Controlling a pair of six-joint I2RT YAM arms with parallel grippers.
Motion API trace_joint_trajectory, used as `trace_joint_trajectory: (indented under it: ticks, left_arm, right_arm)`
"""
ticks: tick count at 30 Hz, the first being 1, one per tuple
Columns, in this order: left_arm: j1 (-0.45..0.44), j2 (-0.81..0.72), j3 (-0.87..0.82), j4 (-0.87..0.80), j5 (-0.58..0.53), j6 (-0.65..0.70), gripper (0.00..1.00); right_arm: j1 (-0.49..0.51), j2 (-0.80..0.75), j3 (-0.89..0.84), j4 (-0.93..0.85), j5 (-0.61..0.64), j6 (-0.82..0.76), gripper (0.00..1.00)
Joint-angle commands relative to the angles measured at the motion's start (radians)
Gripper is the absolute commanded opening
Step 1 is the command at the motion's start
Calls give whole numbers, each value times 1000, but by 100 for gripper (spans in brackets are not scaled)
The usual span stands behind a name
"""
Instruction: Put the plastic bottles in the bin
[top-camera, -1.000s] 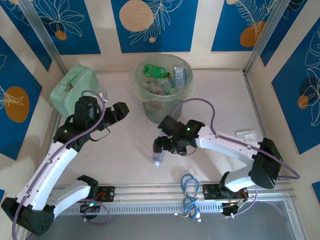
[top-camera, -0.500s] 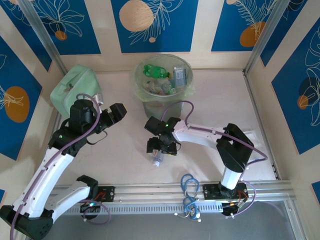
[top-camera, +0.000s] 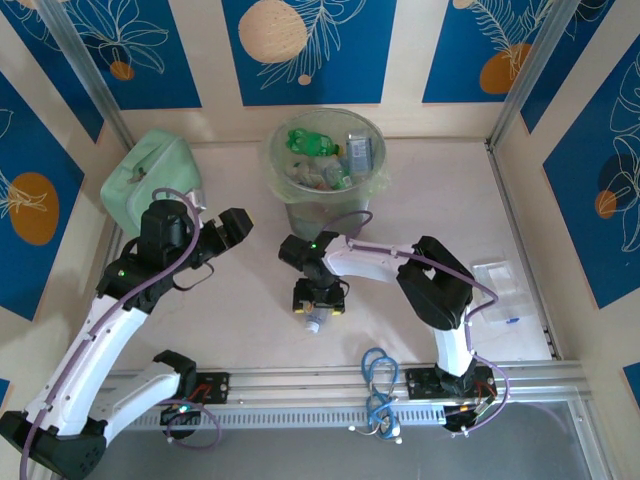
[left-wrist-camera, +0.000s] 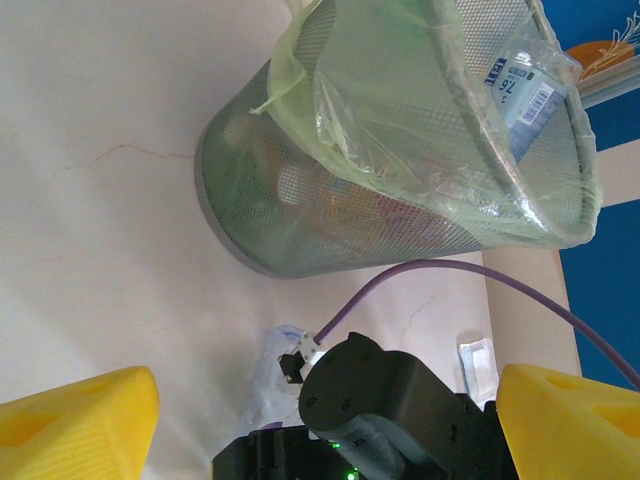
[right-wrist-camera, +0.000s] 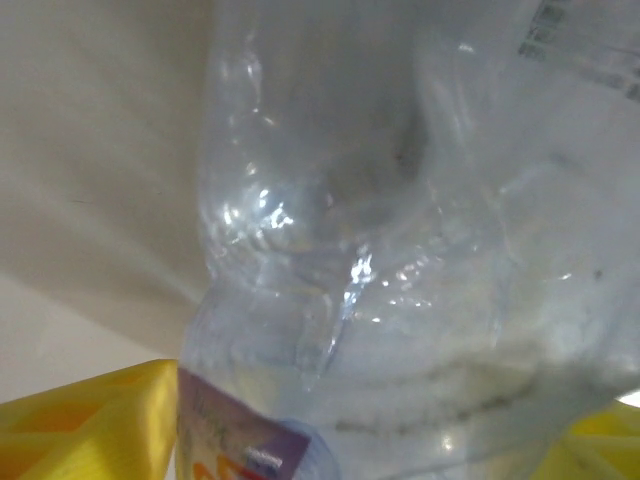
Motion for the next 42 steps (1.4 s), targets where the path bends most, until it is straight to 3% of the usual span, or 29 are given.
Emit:
trace_joint_trajectory:
  ticks: [1,10,18,24,33,42]
  left_arm:
    - [10,-15,-2,-18,-18,16,87]
    - [16,-8,-9,-10,-12,12,88]
    - [47,-4,4,-24,6,0,94]
    - [118,16,6,118,207,-100,96]
    - [131,110,-21,666,581,-356,100]
    - [129,146,17,674,712,-323,100]
  right_arm:
    - [4,17,32,-41,-15,-13,70]
    - [8,-4,25,-19,-25,-25,56]
    - [50,-196,-16,25,55,-106,50]
    - [84,-416,14,104,22,-221,50]
    - [54,-520,173,224,-165,-340,48]
    - [-9,-494,298,221,-336,-405,50]
